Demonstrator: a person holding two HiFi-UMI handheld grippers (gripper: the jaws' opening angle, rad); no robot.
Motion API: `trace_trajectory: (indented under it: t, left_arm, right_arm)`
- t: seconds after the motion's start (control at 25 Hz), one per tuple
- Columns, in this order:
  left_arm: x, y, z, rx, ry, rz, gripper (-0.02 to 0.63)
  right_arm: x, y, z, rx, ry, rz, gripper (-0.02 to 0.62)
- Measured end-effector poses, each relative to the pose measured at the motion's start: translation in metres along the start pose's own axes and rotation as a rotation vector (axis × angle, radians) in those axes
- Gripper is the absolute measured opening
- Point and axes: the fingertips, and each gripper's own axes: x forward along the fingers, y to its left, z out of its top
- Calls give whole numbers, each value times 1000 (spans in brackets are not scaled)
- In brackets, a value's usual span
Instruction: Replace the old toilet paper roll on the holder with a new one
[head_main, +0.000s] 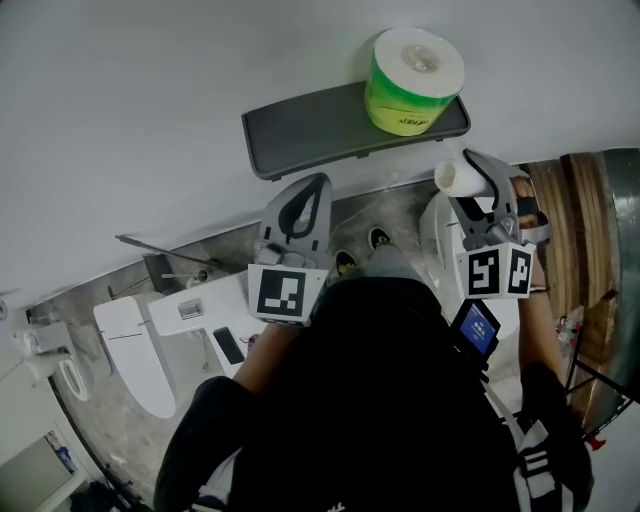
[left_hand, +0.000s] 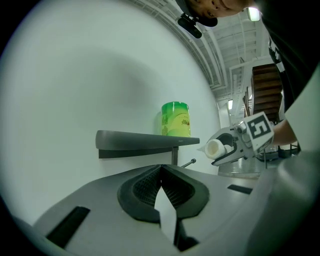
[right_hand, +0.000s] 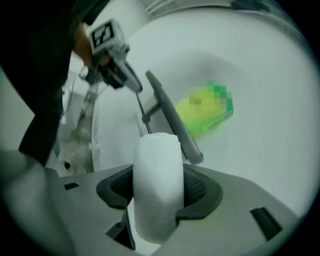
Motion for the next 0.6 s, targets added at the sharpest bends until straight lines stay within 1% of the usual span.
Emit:
trace_trajectory:
  t: [0.12,0.2,0.24,0.32,0.4,0.44,0.48,0.52,0.6]
  left_arm:
    - [-4,2,6,-5,-4,25,21]
    - [-10,6,9,-4,-6,47,23]
    - [-13,9,8,-4,-5,61,22]
    - [-20,17,8,-4,-3,92,21]
    - [-27,23,9,-5,-7,120,22]
    - [-30,25,10,-2,-8,132,21]
    - [-34,27,9,5,-5,143,22]
    - [-38,30,8,11,2,156,21]
    - [-45,36,8,5,11,183,22]
  right_arm:
    - [-21,9,76,182,-276,198,244]
    - [-34,5,127,304,-464,288,244]
    - [-39,-2,151,374,-559,314,244]
    - [-44,-23,193,530,-741,341,244]
    - [-43,-50,224,682,-886,347,244]
    - [-39,-63,236,739,-935,338,244]
    - [-32,-74,244,781,-960,316,244]
    - [-23,-83,249,816,-959,285,244]
    - [1,-96,252,889,-911,231,244]
